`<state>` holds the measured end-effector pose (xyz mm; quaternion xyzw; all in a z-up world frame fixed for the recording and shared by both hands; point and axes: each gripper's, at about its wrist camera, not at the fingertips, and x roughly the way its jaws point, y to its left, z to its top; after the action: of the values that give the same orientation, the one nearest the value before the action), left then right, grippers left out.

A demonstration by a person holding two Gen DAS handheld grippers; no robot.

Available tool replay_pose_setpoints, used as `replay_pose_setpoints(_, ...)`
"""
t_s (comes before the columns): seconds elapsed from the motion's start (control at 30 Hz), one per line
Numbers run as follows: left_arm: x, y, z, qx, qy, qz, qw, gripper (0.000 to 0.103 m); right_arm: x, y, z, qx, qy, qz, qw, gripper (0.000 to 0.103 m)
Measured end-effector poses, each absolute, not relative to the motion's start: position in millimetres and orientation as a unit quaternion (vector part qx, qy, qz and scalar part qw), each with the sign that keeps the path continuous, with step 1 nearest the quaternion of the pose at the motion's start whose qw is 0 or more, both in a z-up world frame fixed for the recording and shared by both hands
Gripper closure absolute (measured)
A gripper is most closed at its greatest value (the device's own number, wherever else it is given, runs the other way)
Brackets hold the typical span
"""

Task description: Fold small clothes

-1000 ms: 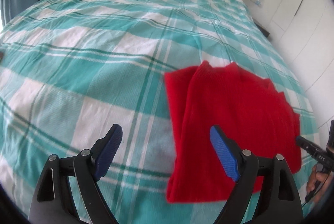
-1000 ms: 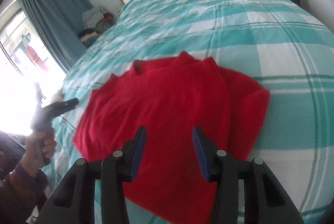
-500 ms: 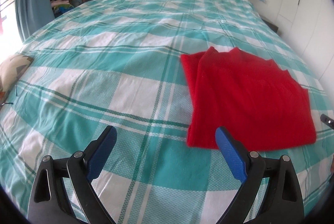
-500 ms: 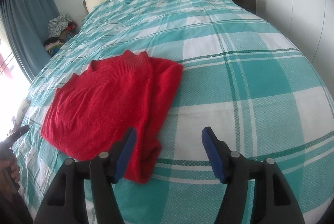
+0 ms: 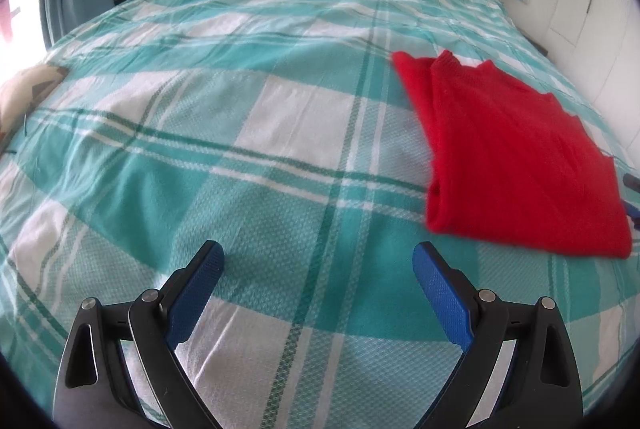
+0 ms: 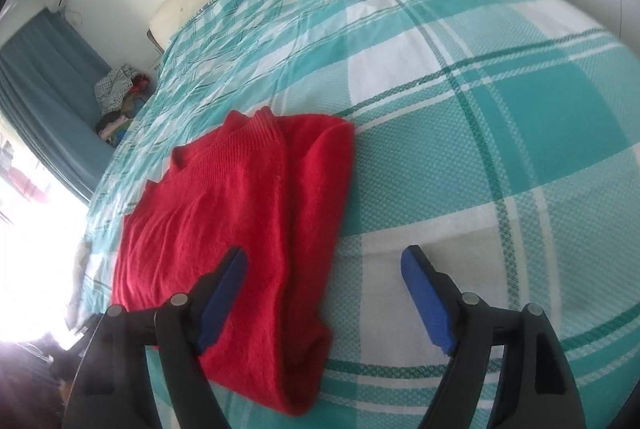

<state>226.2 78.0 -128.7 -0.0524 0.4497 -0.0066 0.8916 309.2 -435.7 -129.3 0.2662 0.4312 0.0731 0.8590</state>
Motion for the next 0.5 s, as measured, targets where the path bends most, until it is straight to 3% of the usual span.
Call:
replay_pose_setpoints(0.13, 228.4, 84.9, -127.3, -0.083, 0.451, -0.021, 0.888, 0.007, 337.3, -416.9, -137.7, 0.252, 0.466, 0.068, 0.845, 0.025)
replay_pose_setpoints(0.23, 225.6, 87.1, -121.2, -0.082, 0.443, -0.033, 0.892, 0.007, 348.7, -399.4, -127.9, 0.219, 0.491, 0.028, 0.843, 0.093)
replay_pose_setpoints(0.5, 230.4, 113.5, -109.4, -0.129, 0.435, -0.030, 0.891, 0.007, 381.7, -255.1, -34.7, 0.150, 0.470, 0.081, 0.866, 0.093)
